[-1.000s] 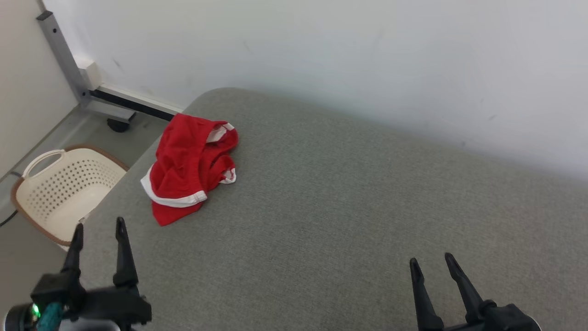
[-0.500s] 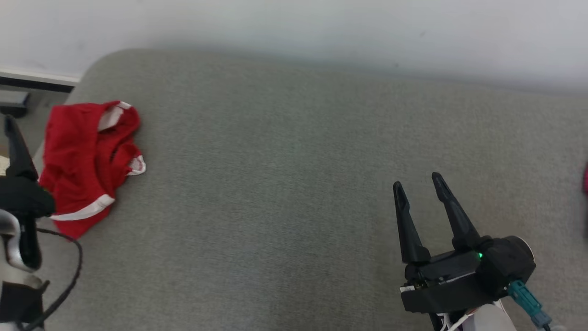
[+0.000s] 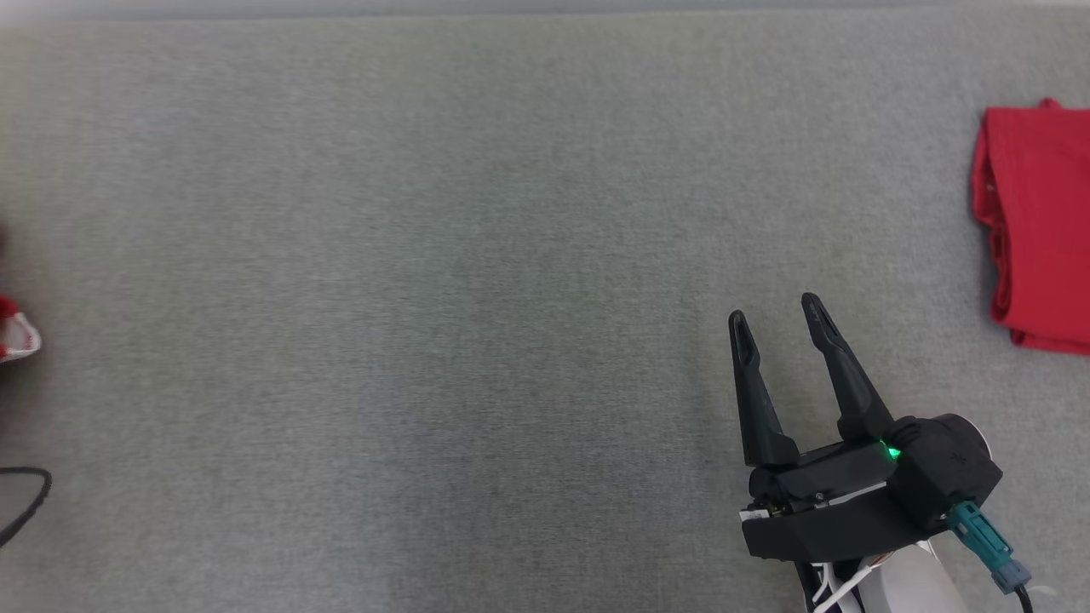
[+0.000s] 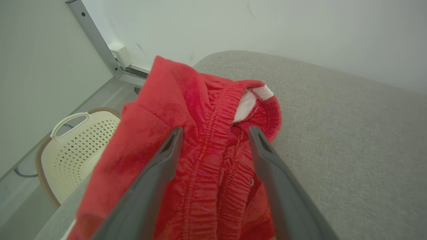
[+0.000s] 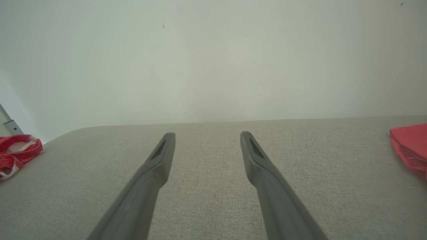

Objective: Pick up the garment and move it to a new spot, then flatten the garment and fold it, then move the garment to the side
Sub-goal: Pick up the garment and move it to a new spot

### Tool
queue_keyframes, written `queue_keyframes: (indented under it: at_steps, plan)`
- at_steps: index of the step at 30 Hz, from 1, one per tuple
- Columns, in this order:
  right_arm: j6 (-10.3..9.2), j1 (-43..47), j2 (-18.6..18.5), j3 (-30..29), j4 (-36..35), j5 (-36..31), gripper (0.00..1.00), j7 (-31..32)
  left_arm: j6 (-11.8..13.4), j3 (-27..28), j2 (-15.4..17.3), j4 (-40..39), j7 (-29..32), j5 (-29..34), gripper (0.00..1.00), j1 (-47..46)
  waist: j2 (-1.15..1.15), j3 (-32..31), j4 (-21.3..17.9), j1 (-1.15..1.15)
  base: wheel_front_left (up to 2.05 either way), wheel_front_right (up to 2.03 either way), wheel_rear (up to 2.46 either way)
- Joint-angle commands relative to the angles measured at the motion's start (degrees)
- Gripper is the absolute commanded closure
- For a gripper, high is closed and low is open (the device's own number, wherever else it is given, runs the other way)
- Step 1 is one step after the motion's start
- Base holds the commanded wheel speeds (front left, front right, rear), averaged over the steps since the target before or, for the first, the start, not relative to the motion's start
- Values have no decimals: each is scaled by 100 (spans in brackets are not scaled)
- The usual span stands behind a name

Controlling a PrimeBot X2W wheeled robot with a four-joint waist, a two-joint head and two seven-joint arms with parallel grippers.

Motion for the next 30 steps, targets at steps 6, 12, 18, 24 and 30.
queue_keyframes:
  at_steps: [6, 12, 18, 24, 30]
  plan:
    - [5, -15, 4, -34, -11, -56, 0, -6, 240, 10, 53, 686, 696, -73, 0, -164, -1, 251, -266, -2, 0, 0, 0]
    - [5, 26, 3, 28, 47, -93, 0, -6, 398, 139, -71, 1264, 1307, -326, 0, -72, -1, 124, -237, -2, 0, 0, 0]
    - [5, 105, 2, 64, 104, -116, 0, -6, 351, 102, -130, 1290, 946, -337, 100, 0, -1, -38, -228, -2, 0, 0, 0]
    - [5, 188, 0, 28, 143, -93, 0, -6, 191, 60, -194, 1041, 105, -331, 100, 64, -1, -283, -218, -2, 0, 0, 0]
    - [5, 353, 2, -113, 178, -81, 0, -6, -103, -145, -578, 577, -936, -294, 100, 148, -1, -620, -183, -2, 0, 0, 0]
